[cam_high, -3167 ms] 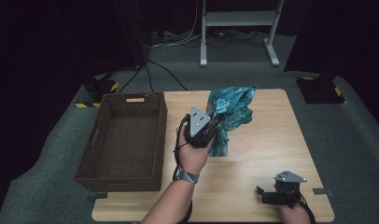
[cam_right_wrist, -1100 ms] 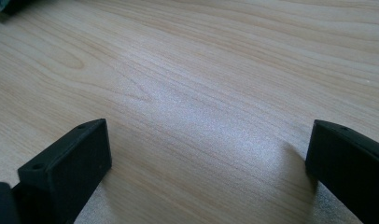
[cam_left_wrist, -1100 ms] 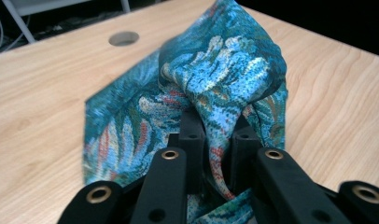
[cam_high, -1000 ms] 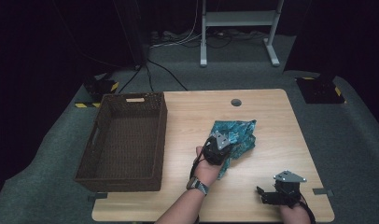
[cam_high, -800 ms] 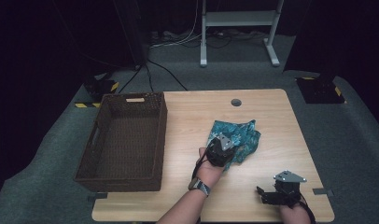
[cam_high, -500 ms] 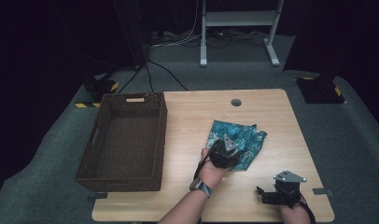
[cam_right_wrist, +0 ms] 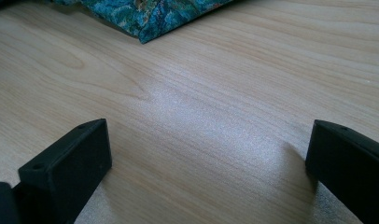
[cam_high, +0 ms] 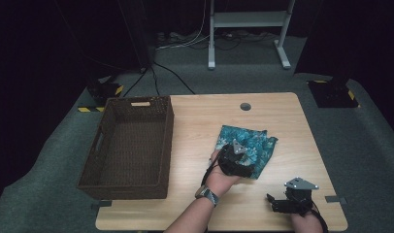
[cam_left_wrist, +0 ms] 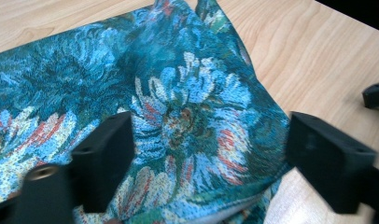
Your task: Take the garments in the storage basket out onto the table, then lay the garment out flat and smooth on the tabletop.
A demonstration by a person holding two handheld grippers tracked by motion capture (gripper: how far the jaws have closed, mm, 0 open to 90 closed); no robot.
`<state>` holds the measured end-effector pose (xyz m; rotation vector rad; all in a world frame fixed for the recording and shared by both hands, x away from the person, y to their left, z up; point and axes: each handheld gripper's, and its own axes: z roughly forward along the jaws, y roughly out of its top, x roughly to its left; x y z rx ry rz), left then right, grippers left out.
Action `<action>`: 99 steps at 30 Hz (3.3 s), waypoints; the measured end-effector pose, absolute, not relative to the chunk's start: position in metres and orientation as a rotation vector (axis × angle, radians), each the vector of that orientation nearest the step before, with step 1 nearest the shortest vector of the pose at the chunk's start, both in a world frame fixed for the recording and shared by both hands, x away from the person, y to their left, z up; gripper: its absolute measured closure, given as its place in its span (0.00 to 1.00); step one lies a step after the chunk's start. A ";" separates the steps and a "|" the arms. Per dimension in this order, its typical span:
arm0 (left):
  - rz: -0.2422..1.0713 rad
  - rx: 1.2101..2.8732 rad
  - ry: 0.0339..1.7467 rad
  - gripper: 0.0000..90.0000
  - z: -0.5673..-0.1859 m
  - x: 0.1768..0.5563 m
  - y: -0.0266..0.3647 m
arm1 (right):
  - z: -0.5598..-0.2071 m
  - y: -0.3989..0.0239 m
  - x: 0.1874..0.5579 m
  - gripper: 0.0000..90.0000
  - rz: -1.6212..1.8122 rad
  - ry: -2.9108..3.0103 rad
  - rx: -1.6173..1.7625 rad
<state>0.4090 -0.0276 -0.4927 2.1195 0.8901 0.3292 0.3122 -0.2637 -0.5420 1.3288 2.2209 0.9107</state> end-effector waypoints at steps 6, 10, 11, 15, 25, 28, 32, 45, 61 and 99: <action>0.383 2.134 0.885 0.00 -0.488 0.405 -0.024 | -0.542 -0.264 0.312 0.00 0.912 2.222 1.329; 0.383 2.123 0.887 0.00 -0.483 0.403 -0.019 | -0.542 -0.264 0.312 0.00 0.912 2.222 1.329; 0.381 2.122 0.889 0.00 -0.482 0.403 -0.018 | -0.542 -0.264 0.312 0.00 0.912 2.222 1.329; 0.386 2.115 0.902 0.00 -0.479 0.401 -0.010 | -0.542 -0.264 0.312 0.00 0.913 2.221 1.329; 0.395 2.077 0.948 0.00 -0.478 0.393 0.020 | -0.542 -0.264 0.312 0.00 0.913 2.221 1.329; 0.396 2.075 0.953 0.00 -0.479 0.392 0.023 | -0.542 -0.264 0.312 0.00 0.913 2.221 1.329; 0.406 2.047 0.982 0.00 -0.485 0.380 0.043 | -0.542 -0.264 0.312 0.00 0.913 2.221 1.329; 0.394 2.078 1.056 0.00 -0.526 0.335 0.079 | -0.542 -0.264 0.312 0.00 0.912 2.221 1.329; 0.454 2.133 1.102 0.00 -0.544 0.314 0.089 | -0.542 -0.263 0.312 0.00 0.911 2.221 1.327; 0.370 2.124 1.097 0.03 -0.536 0.313 0.082 | -0.542 -0.263 0.313 0.00 0.914 2.228 1.321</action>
